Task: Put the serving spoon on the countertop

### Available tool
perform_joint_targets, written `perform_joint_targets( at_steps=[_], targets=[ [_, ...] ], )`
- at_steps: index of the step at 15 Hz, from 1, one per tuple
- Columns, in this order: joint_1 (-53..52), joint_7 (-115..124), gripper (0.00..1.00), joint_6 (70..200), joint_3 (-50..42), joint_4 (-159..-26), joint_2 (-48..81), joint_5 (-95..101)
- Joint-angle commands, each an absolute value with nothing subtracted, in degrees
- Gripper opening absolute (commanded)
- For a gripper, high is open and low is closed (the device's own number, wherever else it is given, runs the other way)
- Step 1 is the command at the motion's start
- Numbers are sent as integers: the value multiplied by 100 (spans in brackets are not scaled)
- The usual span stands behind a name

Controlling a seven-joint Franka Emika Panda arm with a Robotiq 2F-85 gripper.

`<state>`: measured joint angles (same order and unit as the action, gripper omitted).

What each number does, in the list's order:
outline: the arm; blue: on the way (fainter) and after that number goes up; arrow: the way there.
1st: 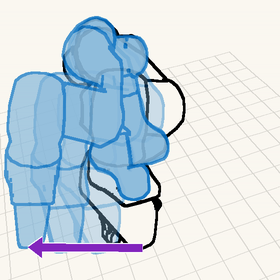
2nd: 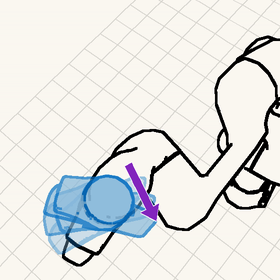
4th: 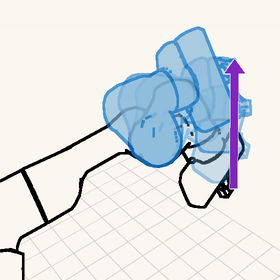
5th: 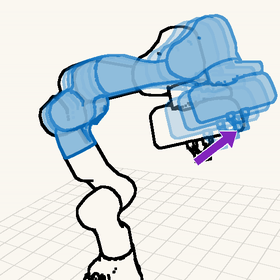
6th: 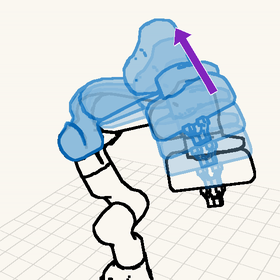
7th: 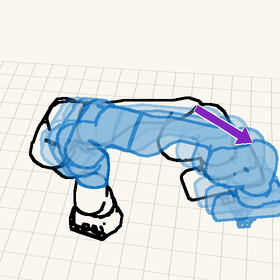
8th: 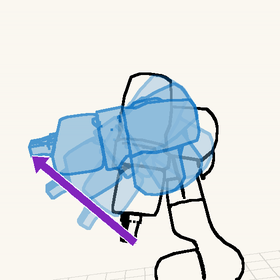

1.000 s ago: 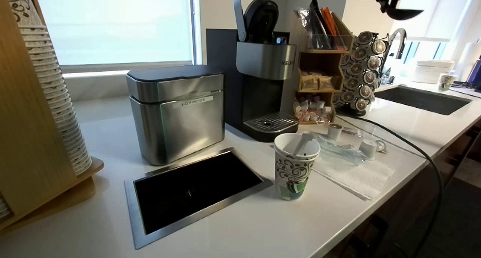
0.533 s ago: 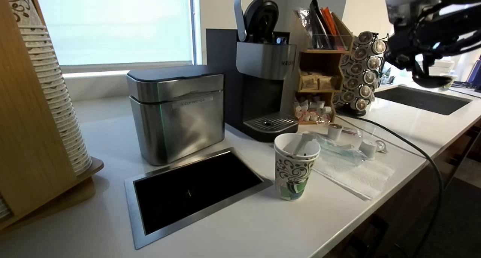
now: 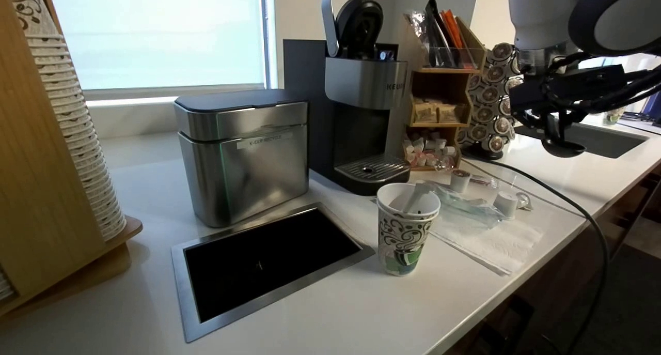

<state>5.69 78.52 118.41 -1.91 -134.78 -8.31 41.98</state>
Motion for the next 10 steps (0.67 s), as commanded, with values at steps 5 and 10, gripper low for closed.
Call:
perform_joint_targets(
  at_steps=[5, 10],
  targets=[
    [544, 7177, 5, 12194, -238, -13507, -810, 4527],
    [712, 5881, 5, 13411, -527, -14193, -867, 4620]
  ],
)
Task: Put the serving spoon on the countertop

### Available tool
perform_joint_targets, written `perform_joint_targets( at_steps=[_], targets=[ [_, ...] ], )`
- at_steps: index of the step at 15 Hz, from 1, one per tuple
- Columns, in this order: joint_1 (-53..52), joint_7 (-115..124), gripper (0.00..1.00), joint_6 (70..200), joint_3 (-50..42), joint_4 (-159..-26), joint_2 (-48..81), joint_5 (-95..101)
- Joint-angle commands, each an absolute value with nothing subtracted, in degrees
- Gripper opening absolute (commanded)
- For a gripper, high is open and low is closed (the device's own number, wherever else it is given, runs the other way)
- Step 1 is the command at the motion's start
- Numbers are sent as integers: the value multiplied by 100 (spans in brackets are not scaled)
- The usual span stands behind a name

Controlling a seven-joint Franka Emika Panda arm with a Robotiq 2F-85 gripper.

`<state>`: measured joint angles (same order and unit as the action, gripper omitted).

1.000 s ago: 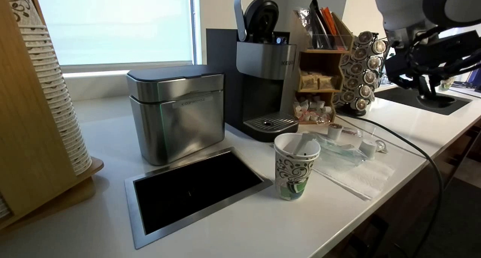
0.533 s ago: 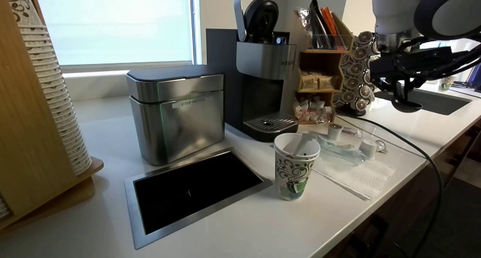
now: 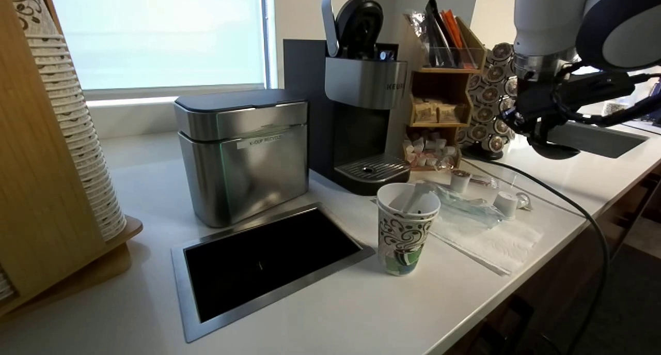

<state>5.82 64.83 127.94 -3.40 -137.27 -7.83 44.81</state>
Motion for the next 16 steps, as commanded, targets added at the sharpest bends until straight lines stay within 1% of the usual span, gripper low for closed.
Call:
perform_joint_targets(
  at_steps=[1, 3, 5, 10, 16],
  targets=[
    [765, 5658, 5, 13598, -590, -14333, -843, 4687],
    [887, 5387, 5, 13764, -674, -14344, -629, 4910],
    [1006, 5925, 5, 13340, -648, -14206, -502, 5393],
    [1028, 5974, 5, 13434, -743, -13930, -71, 6214],
    [935, 5544, 5, 13607, -774, -13503, 399, 6495]
  ],
)
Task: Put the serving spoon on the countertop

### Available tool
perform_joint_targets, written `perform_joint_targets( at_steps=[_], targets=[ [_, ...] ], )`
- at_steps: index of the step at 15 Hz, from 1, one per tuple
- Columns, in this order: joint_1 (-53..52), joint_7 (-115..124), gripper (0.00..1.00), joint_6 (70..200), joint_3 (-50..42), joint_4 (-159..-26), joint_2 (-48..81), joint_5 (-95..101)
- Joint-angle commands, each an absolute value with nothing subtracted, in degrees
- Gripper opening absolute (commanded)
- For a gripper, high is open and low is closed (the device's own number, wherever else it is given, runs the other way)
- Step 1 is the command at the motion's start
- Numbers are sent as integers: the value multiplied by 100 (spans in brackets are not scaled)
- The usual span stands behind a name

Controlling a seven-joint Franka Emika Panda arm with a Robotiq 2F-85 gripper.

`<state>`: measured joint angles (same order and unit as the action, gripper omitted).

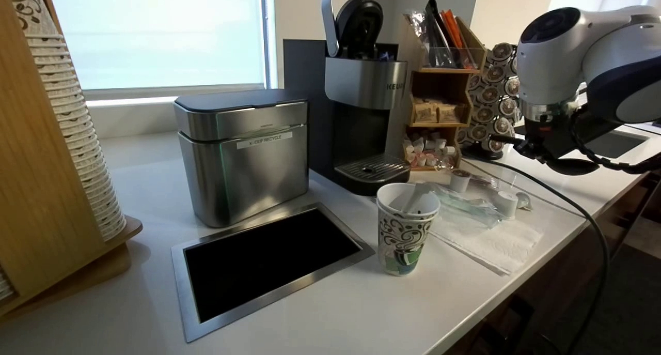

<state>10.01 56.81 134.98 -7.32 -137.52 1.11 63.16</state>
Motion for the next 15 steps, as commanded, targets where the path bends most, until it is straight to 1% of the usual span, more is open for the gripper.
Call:
perform_joint_targets(
  at_steps=[1, 12, 15],
  targets=[
    [915, 5485, 5, 13599, -770, -13424, 474, 6502],
    [590, 5275, 5, 13244, -714, -12589, 1230, 6447],
    [509, 5371, 5, 12978, -714, -12398, 1427, 6428]
  ],
)
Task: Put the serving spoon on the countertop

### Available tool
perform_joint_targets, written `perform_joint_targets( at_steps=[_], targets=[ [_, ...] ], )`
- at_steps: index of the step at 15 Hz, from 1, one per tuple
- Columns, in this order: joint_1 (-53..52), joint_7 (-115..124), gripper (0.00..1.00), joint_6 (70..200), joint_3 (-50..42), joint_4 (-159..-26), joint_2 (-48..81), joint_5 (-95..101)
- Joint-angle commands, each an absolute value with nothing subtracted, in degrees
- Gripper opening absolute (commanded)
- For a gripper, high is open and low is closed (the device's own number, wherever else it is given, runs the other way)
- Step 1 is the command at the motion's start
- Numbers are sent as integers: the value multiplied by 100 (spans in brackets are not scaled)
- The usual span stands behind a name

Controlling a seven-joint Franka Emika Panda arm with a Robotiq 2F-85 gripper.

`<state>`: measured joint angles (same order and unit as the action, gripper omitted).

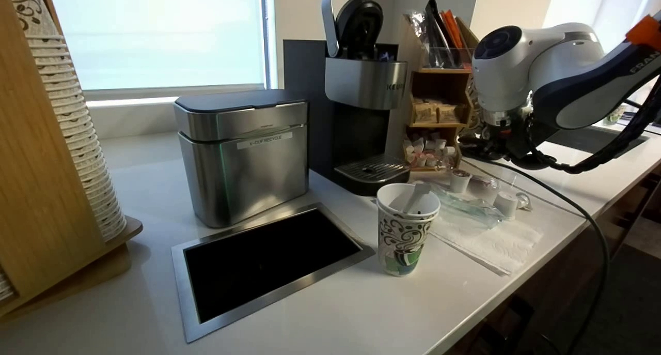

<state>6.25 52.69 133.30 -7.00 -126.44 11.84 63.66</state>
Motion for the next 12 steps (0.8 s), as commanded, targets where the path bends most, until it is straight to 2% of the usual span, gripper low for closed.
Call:
perform_joint_targets(
  at_steps=[1, 2, 3, 7, 10, 12],
  targets=[
    [486, 5389, 5, 12878, -705, -12330, 1496, 6406],
    [466, 5397, 45, 12778, -696, -12277, 1547, 6366],
    [447, 5391, 46, 12691, -689, -12230, 1588, 6346],
    [426, 5300, 74, 12555, -658, -12141, 1611, 6262],
    [440, 5227, 97, 12862, -580, -12487, 1107, 6176],
    [495, 5148, 100, 13466, -529, -12954, 584, 6270]
  ],
)
